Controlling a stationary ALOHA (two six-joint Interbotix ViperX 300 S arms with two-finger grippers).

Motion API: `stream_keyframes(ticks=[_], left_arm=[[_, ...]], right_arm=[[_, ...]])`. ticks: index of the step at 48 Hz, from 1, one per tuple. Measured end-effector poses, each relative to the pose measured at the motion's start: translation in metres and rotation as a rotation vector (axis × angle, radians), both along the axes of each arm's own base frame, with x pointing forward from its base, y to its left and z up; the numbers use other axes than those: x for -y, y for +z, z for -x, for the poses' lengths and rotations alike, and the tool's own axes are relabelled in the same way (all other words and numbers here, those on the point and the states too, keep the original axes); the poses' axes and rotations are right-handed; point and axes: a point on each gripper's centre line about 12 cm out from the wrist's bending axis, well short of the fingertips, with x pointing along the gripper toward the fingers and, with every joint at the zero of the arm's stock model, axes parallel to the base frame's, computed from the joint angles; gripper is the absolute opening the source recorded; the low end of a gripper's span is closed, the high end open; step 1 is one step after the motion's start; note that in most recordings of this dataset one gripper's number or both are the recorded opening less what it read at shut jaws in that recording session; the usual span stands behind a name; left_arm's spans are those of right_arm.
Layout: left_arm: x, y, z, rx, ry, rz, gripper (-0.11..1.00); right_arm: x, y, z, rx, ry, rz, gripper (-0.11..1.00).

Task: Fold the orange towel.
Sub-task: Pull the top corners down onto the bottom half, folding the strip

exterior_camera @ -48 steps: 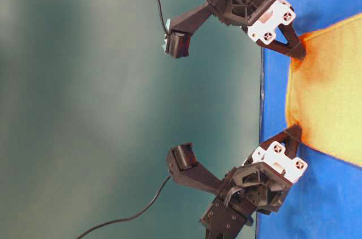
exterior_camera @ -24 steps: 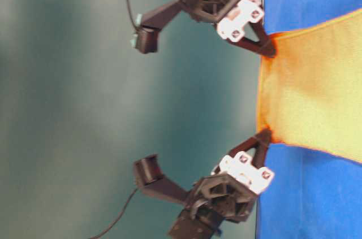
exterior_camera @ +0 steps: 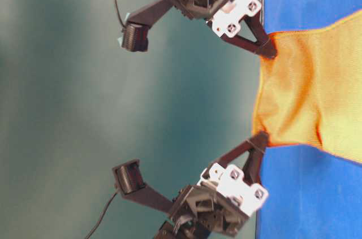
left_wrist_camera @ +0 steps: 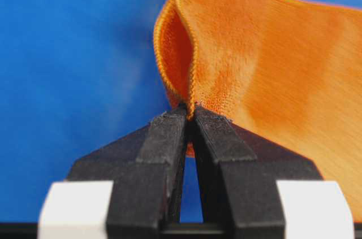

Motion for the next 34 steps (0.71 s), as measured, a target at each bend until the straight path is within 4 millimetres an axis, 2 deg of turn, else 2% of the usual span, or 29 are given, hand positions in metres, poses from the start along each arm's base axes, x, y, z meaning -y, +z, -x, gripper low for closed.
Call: stream_keyframes(ticks=[10,24,28,34], left_arm=[[0.051,0.000,0.006,-0.064,-0.129,0.017,0.01],[0.128,-0.003,0.007,-0.112,-0.326,0.035,0.01],[0.139,-0.005,0.008,-0.117,-0.357,0.035,0.01],[0.146,-0.009,0.009,-0.130,-0.377,0.035,0.01]], right_arm=[[-0.051,0.008,0.001,-0.018,0.088,-0.033,0.04],[-0.109,0.004,0.002,-0.026,0.179,-0.113,0.04],[-0.120,0.004,0.002,-0.025,0.197,-0.128,0.04],[-0.131,0.001,0.002,-0.033,0.211,-0.146,0.04]])
